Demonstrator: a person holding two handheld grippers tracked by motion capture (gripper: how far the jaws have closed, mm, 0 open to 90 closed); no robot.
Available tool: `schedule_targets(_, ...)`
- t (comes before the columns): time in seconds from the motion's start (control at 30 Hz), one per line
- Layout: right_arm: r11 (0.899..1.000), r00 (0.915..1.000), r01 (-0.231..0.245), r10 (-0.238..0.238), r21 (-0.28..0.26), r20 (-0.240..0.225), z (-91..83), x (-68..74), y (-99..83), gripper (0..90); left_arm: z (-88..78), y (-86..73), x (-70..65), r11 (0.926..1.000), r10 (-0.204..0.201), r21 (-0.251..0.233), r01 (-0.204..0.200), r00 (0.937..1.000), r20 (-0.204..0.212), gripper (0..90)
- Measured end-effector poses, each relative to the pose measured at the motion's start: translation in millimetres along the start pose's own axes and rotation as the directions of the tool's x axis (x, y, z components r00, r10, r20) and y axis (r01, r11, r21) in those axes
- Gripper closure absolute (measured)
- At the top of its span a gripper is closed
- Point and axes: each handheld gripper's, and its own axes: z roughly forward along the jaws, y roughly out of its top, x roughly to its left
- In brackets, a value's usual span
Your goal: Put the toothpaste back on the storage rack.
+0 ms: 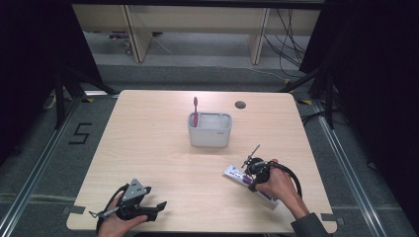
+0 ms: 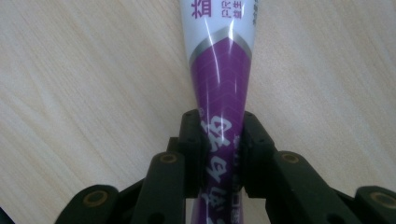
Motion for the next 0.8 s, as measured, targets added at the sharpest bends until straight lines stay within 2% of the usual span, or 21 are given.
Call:
schedule_targets(0.03, 1.000, 0.9997, -0.012, 0.012, -0.002, -0.020, -0.4, 1.7, 0.2, 74.7, 0.0, -0.3, 0.0, 1.0000, 0.000, 0.001, 0.000, 1.0000, 0.000, 21.9)
schedule_targets(0.1, 1.000, 0.9996, 0.027, -0.027, -0.007, -0.006, 0.4, -1.0, -1.1, 75.0, -0.3, -0.5, 0.2, 1.0000, 0.001, -0.001, -0.001, 1.0000, 0.001, 21.9)
schedule_targets(0.13, 1.000, 0.9998, 0.021, -0.021, 0.001, 0.005, -0.7, 0.3, -1.8, 75.0, -0.3, -0.1, 0.5, 1.0000, 0.000, 0.000, 0.000, 1.0000, 0.004, 21.9)
schedule_targets(0.2, 1.000, 0.9999, 0.005, -0.005, -0.009, -0.015, -2.8, 2.7, -2.9, 75.2, 0.1, -0.3, 0.2, 1.0000, -0.002, 0.002, 0.002, 1.0000, 0.002, 21.9)
schedule_targets(0.27, 0.999, 0.9995, 0.027, -0.028, -0.025, -0.013, -4.1, 1.6, -3.7, 75.3, -0.3, -0.5, -0.1, 1.0000, 0.001, 0.003, -0.001, 1.0000, 0.003, 21.9)
schedule_targets(0.4, 0.998, 0.9994, 0.035, -0.035, -0.061, -0.001, -13.0, 1.7, -5.5, 75.4, -0.2, -0.4, 0.2, 1.0000, -0.001, 0.003, 0.001, 1.0000, 0.004, 21.9)
schedule_targets(0.43, 0.996, 0.9983, 0.057, -0.057, -0.073, 0.002, -15.2, 0.2, -5.3, 75.5, -0.4, -0.4, 0.3, 1.0000, 0.001, 0.003, -0.001, 1.0000, 0.001, 21.9)
schedule_targets(0.5, 0.994, 0.9986, 0.051, -0.052, -0.093, -0.009, -20.9, -0.1, -5.5, 75.5, -0.7, 0.1, 1.4, 0.9999, 0.009, 0.007, -0.009, 1.0000, 0.003, 21.9)
schedule_targets(0.53, 0.994, 0.9994, 0.028, -0.030, -0.101, -0.019, -23.8, 0.7, -5.9, 75.5, -0.4, -0.1, 1.2, 1.0000, 0.007, 0.006, -0.007, 1.0000, 0.003, 21.9)
schedule_targets(0.67, 0.988, 0.9991, 0.041, -0.042, -0.148, -0.008, -33.4, -3.5, -5.4, 75.5, -1.0, 0.3, 1.6, 0.9999, 0.012, 0.010, -0.012, 0.9999, 0.005, 21.9)
schedule_targets(0.8, 0.981, 0.9998, 0.015, -0.017, -0.194, -0.009, -43.0, -7.4, -4.9, 75.5, -0.8, -0.2, 1.7, 0.9999, 0.010, 0.006, -0.010, 0.9999, 0.009, 21.9)
